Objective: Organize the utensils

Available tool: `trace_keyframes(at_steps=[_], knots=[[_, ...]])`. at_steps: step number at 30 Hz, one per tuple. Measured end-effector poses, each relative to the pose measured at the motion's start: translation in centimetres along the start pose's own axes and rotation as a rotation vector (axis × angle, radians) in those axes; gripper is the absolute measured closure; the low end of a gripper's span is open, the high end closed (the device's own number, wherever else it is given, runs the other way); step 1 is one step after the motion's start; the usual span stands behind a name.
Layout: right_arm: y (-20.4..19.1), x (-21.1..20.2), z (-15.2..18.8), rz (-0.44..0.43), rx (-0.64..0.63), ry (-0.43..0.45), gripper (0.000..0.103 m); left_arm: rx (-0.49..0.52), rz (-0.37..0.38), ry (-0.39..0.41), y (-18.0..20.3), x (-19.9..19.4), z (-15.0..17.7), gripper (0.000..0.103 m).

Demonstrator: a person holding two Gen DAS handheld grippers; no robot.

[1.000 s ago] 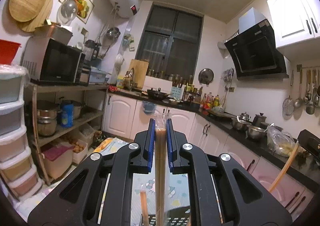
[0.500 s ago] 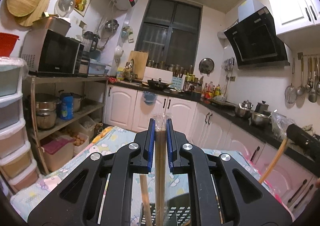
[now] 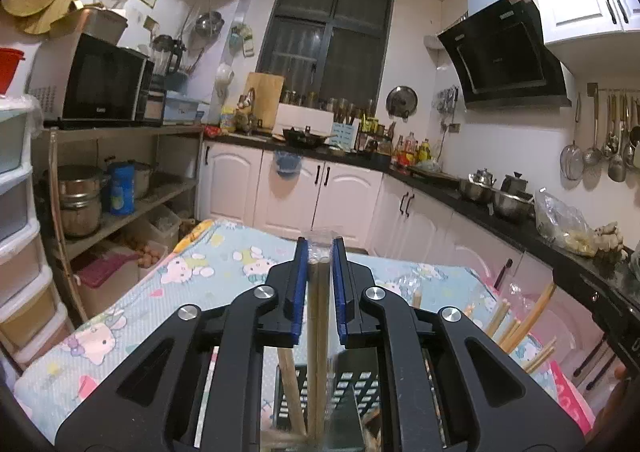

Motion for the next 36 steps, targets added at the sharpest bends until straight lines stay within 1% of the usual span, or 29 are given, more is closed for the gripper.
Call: trace_keyframes(at_steps=[5, 7, 10, 12, 16, 18, 20, 21, 22, 23, 26, 27, 29, 31, 33, 35, 36], knots=[[0.2, -0.1, 1.0, 0.004, 0.024, -0.055, 0.092, 0.002, 0.010, -0.035, -0.3, 0.0, 0.3, 0.097], [0.4, -0.1, 1.5, 0.004, 0.037, -0.082, 0.092, 0.001, 0.016, -0.049, -0.5, -0.1, 0.4, 0.092], [0.6, -0.2, 2.0, 0.004, 0.056, -0.114, 0.092, -0.003, 0.032, -0.083, -0.9, -0.2, 0.5, 0.089], [0.6, -0.3, 2.3, 0.004, 0.059, -0.126, 0.092, 0.000, 0.041, -0.102, -1.0, -0.4, 0.6, 0.088], [0.5, -0.5, 2.5, 0.010, 0.060, -0.142, 0.092, -0.003, 0.066, -0.148, -1.1, -0.7, 0.9, 0.080], [0.5, -0.5, 2.6, 0.014, 0.065, -0.152, 0.092, 0.000, 0.079, -0.170, -1.1, -0.9, 0.9, 0.080], [0.6, -0.6, 2.7, 0.014, 0.076, -0.163, 0.091, 0.004, 0.093, -0.191, -1.1, -1.2, 1.1, 0.076], [0.7, -0.7, 2.7, 0.013, 0.082, -0.169, 0.090, 0.004, 0.098, -0.199, -1.1, -1.3, 1.1, 0.073], [0.8, -0.7, 2.8, 0.013, 0.087, -0.172, 0.086, 0.007, 0.104, -0.206, -1.1, -1.5, 1.2, 0.068], [0.9, -0.8, 2.8, 0.013, 0.091, -0.174, 0.081, 0.008, 0.108, -0.208, -1.1, -1.6, 1.2, 0.066], [1.1, -1.1, 2.8, 0.013, 0.101, -0.173, 0.074, 0.012, 0.122, -0.215, -1.1, -2.4, 1.3, 0.062], [1.1, -1.3, 2.8, 0.012, 0.102, -0.174, 0.072, 0.014, 0.126, -0.217, -1.1, -2.6, 1.2, 0.059], [1.2, -1.6, 2.8, 0.011, 0.103, -0.177, 0.061, 0.014, 0.133, -0.220, -1.2, -3.0, 1.2, 0.055], [1.3, -2.0, 3.0, 0.011, 0.104, -0.177, 0.058, 0.012, 0.138, -0.227, -1.3, -3.4, 1.2, 0.049], [1.2, -2.2, 3.0, 0.016, 0.100, -0.178, 0.055, 0.009, 0.139, -0.233, -1.3, -3.8, 1.3, 0.047], [1.3, -2.6, 3.1, 0.018, 0.103, -0.180, 0.049, 0.008, 0.138, -0.241, -1.4, -4.1, 1.4, 0.045], [1.3, -2.7, 3.2, 0.018, 0.104, -0.182, 0.048, 0.007, 0.139, -0.245, -1.5, -4.3, 1.5, 0.042]])
Point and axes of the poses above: each gripper's, at about its wrist camera, not at the fingertips, and x roughly the way its jaws point, y to its right, z to its underside, the point moved 1 cm from there along x, roughly the way its jaws point, and after that the axes turned 6 degrees about x, right-handed, at the moved point
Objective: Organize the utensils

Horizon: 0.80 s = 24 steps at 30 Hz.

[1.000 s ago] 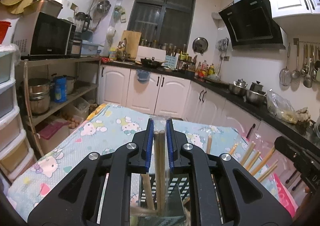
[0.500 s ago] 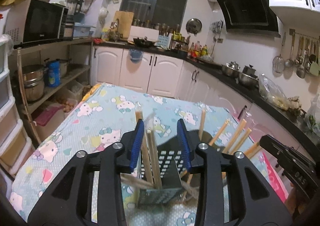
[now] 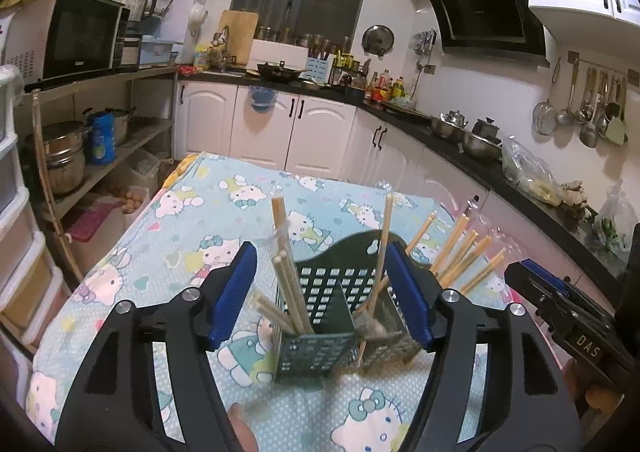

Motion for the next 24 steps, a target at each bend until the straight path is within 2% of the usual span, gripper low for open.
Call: trace_keyframes(at_steps=[6, 9, 12, 16, 24], knots=[[0.1, -1.2, 0.7, -0.004, 0.006, -0.003, 0.028, -0.015, -0.001, -0.016, -0.3, -1.1, 1.3, 0.022], [0.0, -1.8, 1.2, -0.004, 0.007, -0.006, 0.022, -0.021, 0.006, -0.032, -0.4, -1.4, 2.0, 0.022], [-0.1, -2.2, 1.6, -0.012, 0.006, -0.014, 0.017, -0.032, 0.014, -0.039, -0.7, -1.9, 2.7, 0.014], [-0.4, -2.8, 2.5, -0.027, 0.006, -0.030, 0.012, -0.044, 0.017, -0.051, -0.9, -2.5, 3.9, 0.012], [-1.2, -3.9, 4.5, -0.017, -0.023, -0.046, 0.009, -0.046, 0.010, -0.069, -1.1, -3.4, 5.8, 0.012]])
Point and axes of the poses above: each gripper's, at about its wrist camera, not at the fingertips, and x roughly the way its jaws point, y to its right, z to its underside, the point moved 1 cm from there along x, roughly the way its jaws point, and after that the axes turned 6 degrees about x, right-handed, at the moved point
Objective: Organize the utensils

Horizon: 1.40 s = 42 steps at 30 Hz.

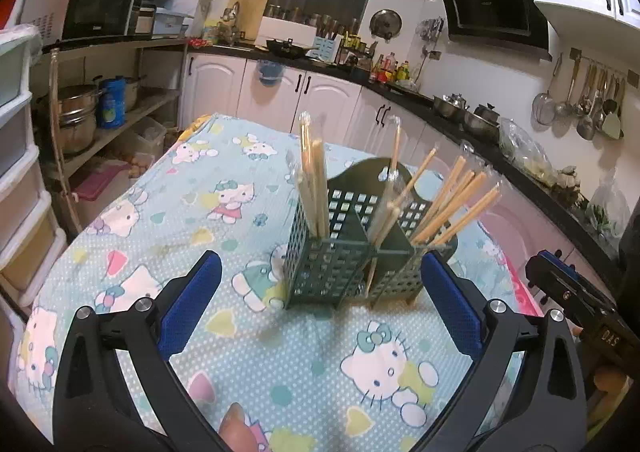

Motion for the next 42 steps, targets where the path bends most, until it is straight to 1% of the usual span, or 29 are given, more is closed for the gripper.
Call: trace_keyframes(at_steps=[7, 13, 18, 29, 32, 37, 42], knots=[[-0.4, -0.5, 1.7, 0.015, -0.016, -0.003, 0.007, 0.019, 0.009, -0.012, 0.2, -0.3, 2.1, 0.012], [-0.4, -0.1, 3.1, 0.023, -0.014, -0.029, 0.007, 0.034, 0.017, -0.019, 0.6, -0.2, 3.6, 0.012], [0.0, 0.2, 4.1, 0.037, -0.012, -0.039, 0.007, 0.048, 0.017, -0.001, 1.0, 0.0, 4.7, 0.012], [0.7, 0.2, 6.0, 0.058, -0.008, -0.010, 0.007, 0.073, -0.015, 0.029, 1.4, 0.8, 6.4, 0.012], [1.1, 0.3, 6.6, 0.068, -0.008, -0.004, 0.007, 0.078, -0.023, 0.052, 1.4, 0.7, 6.7, 0.012], [1.5, 0.2, 7.5, 0.082, -0.012, 0.032, 0.007, 0.101, -0.047, 0.071, 1.8, 1.0, 7.1, 0.012], [1.9, 0.0, 8.2, 0.096, -0.018, 0.076, 0.007, 0.101, -0.045, 0.099, 1.8, 1.1, 7.6, 0.012]])
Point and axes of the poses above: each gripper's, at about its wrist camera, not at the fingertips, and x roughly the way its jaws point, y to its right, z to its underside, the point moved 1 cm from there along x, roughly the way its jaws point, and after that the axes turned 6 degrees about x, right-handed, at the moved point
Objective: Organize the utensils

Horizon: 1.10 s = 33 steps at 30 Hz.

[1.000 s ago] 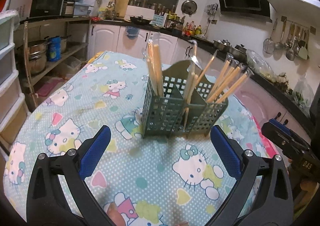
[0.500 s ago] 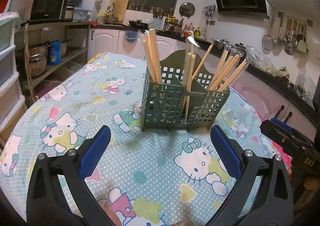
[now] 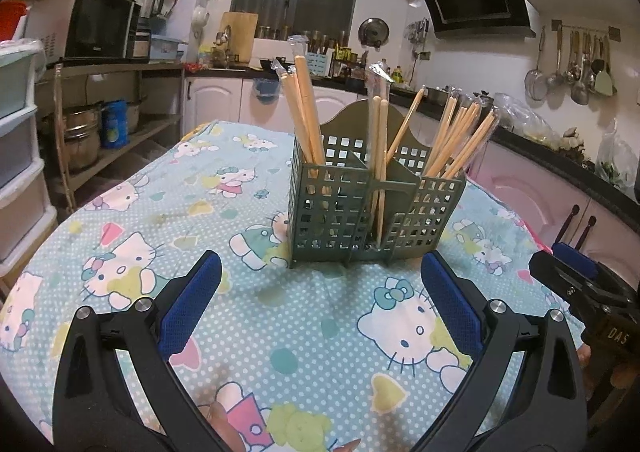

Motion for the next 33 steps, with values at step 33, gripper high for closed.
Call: trace_keyframes(at_steps=[33], knots=[[0.42, 0.19, 0.90, 0.022, 0.012, 0.023, 0.007, 0.013, -0.015, 0.019, 0.26, 0.06, 0.63, 0.012]])
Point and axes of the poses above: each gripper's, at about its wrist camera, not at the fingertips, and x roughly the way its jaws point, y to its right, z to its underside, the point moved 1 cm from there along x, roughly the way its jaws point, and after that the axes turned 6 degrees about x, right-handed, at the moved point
